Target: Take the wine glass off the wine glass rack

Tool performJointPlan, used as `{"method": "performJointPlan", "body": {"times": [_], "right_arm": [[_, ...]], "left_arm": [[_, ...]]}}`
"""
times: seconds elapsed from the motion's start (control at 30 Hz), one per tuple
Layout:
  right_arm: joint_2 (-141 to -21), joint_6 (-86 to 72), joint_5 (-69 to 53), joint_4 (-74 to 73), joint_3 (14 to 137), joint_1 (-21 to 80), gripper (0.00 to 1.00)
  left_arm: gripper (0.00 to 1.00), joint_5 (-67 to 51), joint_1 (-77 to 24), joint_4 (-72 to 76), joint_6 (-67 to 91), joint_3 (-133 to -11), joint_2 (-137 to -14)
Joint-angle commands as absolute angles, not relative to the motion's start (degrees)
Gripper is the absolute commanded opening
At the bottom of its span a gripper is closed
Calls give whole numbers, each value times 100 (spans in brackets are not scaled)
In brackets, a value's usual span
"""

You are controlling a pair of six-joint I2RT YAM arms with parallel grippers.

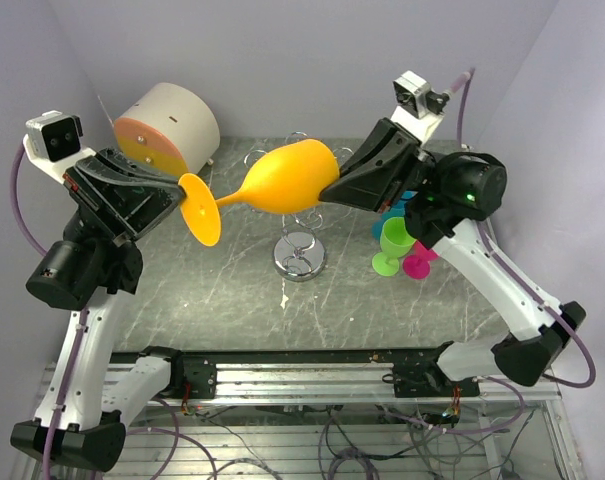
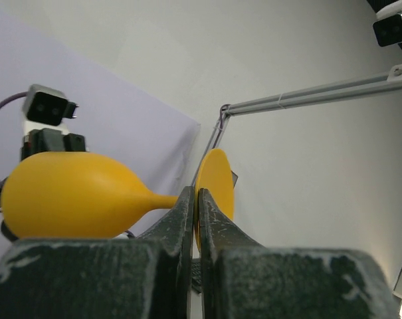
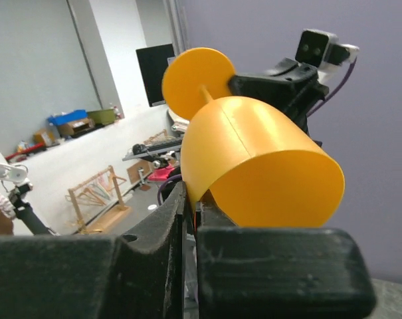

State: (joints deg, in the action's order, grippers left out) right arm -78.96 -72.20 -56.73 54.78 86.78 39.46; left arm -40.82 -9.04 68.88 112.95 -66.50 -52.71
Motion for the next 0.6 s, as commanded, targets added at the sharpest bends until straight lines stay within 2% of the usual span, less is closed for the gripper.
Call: {"method": "performJointPlan", "body": {"times": [0.0, 0.17, 0.33, 0.47, 0.57], "right_arm": [[-7555, -6432, -5521, 4695, 8748, 3947, 0], [-6915, -5320, -5362, 3323, 8855, 3947, 0], [-6224, -3655, -4344, 758, 9397, 3951, 0], [-5966, -2273, -2113, -1660, 10330, 3947, 0], [-6038, -1683, 69, -2954, 10981, 3946, 0]], "left_arm": [[16, -4201, -914, 6559, 10872, -6499, -5083], [39, -4111, -913, 4895, 9743, -6342, -4581], [44, -3498, -914, 1695, 7914, -6715, -4006], [44, -2655, -914, -379, 6628, -7173, -3753], [43, -2388, -914, -1171, 6200, -7342, -3735]]}}
